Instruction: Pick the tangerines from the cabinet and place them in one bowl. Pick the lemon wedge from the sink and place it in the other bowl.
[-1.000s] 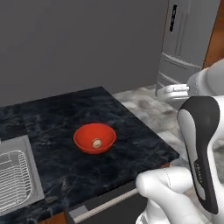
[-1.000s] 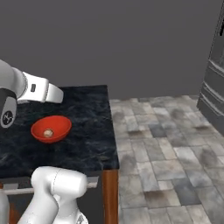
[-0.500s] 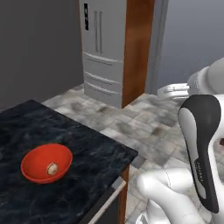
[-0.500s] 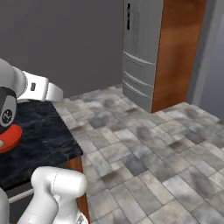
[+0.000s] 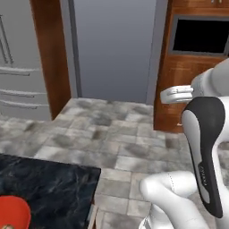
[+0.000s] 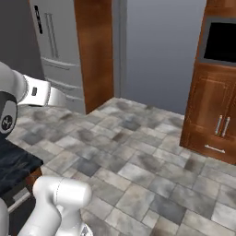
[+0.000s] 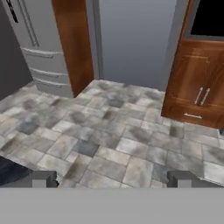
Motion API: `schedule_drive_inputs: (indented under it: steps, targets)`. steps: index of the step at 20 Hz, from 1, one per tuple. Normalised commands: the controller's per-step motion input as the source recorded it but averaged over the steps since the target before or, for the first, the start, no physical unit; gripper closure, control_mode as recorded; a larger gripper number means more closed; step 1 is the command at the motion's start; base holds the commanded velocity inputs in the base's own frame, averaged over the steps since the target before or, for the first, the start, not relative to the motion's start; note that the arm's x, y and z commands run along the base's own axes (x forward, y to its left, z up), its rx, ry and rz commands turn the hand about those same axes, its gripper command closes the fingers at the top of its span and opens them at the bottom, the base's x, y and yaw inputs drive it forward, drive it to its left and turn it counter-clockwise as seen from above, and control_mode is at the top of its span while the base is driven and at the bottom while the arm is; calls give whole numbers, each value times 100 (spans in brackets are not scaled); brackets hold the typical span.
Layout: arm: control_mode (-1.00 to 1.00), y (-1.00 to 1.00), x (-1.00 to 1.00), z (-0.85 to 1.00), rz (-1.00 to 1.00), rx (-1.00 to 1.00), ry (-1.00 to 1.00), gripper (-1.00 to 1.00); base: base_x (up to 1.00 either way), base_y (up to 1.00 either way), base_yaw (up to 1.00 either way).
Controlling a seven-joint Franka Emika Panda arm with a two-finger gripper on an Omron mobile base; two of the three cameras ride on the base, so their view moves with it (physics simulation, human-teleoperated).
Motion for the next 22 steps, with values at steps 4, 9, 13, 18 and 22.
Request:
schedule_drive_inputs:
  steps: [4, 9, 13, 18, 22]
  targets:
    - [100, 0, 0, 0, 0, 0, 0, -100, 0, -47, -72]
    - [100, 0, 0, 0, 0, 0, 0, -100, 0, -59, -70]
    - [100, 0, 0, 0, 0, 0, 0, -100, 1, -60, -69]
    - [100, 0, 0, 0, 0, 0, 0, -100, 6, -56, -68]
    - [100, 0, 0, 0, 0, 0, 0, -100, 10, -53, -66]
